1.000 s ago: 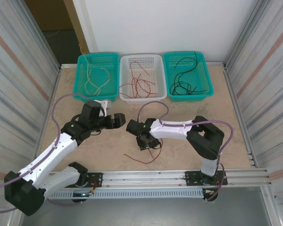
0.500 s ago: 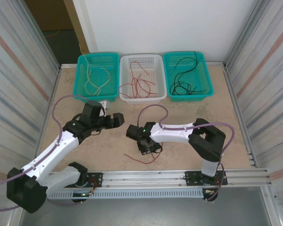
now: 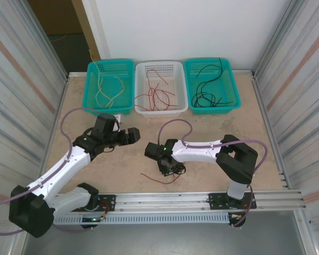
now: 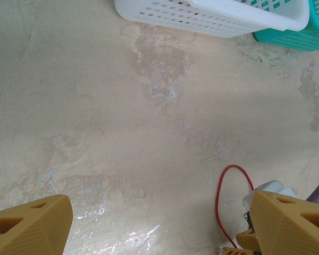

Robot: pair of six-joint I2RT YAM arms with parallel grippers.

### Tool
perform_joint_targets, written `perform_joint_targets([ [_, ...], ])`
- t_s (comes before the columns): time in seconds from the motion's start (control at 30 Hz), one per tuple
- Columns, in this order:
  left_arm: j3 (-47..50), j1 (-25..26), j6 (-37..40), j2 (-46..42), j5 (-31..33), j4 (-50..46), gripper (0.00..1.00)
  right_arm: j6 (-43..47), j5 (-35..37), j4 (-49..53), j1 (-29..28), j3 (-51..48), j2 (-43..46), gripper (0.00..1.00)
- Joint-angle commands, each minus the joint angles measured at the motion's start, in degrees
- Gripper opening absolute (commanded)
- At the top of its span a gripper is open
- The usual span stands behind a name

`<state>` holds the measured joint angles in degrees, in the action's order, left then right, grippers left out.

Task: Untangle the cables

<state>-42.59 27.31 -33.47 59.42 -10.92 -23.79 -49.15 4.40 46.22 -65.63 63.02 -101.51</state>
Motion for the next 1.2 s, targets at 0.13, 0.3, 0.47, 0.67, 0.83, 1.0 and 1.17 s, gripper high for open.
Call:
perform_joint_targets([
  [0.13, 0.7, -0.6, -0.9, -0.4, -0.9, 1.0, 0.86, -0.3, 0.0, 0.3, -0.5, -0.8, 1.5, 0.03],
  [0.3, 1.0, -0.6, -1.0, -1.7, -0.6, 0.6, 0.86, 0.7, 2.8, -0.6, -0.6, -1.5, 8.3, 0.00],
  [0.47, 0.7, -0.6, -0.7, -2.8, -0.1, 0.0, 0.87, 5.4, 9.4, 1.2, 0.2, 2.9, 19.5, 0.00],
  [0.67, -0.4, -0.8, -0.3, -3.2, 0.4, -0.5, 0.87, 18.3, 12.6, 0.3, 8.7, 17.3, 28.4, 0.00],
  [0.83, -0.5, -0.9, 0.2, -4.5, 1.1, -1.4, 0.88, 25.0, 7.8, -8.0, 17.9, 26.8, 26.7, 0.00],
  [1.0, 0.1, -1.1, 0.4, -6.3, 2.2, -2.3, 0.89, 27.8, 5.3, -12.6, 25.8, 37.6, 17.8, 0.00],
  [1.17, -0.5, -1.6, 0.8, -7.0, 2.9, -2.7, 0.89, 27.3, 0.8, -12.2, 31.8, 48.5, 6.2, 0.04],
])
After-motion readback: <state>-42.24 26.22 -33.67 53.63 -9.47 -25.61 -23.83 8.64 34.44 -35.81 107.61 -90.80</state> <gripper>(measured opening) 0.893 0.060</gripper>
